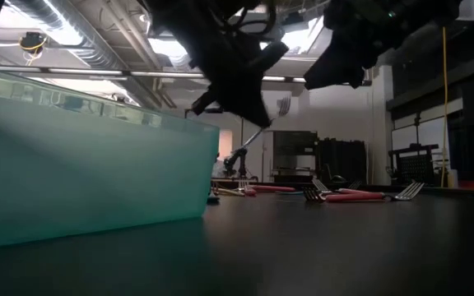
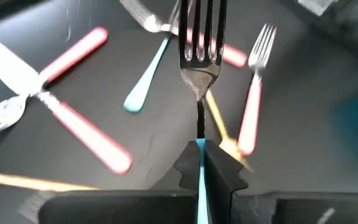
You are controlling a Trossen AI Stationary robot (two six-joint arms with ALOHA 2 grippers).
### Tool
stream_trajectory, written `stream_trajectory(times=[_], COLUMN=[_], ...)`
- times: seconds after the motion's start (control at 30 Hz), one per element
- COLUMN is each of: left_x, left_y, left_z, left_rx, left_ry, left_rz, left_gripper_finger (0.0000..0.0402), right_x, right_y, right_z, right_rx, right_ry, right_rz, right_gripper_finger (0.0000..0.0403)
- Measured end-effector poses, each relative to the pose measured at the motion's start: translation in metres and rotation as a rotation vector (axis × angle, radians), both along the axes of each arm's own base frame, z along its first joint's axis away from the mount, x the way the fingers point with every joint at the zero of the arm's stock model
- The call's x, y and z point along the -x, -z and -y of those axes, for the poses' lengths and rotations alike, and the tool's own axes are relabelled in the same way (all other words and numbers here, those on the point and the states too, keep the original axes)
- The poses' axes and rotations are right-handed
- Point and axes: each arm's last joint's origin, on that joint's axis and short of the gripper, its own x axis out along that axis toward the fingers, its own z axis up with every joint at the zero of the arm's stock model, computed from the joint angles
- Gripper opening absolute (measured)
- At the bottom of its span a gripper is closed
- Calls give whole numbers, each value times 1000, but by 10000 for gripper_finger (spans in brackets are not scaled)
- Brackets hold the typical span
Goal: Sort silverware by color (type)
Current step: Put the blue fork into the blue bin
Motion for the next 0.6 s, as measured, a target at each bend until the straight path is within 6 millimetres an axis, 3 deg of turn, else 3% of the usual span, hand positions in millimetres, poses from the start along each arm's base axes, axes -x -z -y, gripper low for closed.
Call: stream_trajectory(times=[0.37,0.6], left_x=[-12,-16], left_y=[-16,-23], left_z=[0,0], left_rx=[-29,-35], left_ry=[2,4], left_rz=[200,290], left_gripper_finger=[0,0], right_x=[1,1], right_y=[-1,-2], right_z=[6,6], right_rx=[-75,-104], right_ry=[289,315], right_rz=[59,81], right_gripper_finger=[113,113])
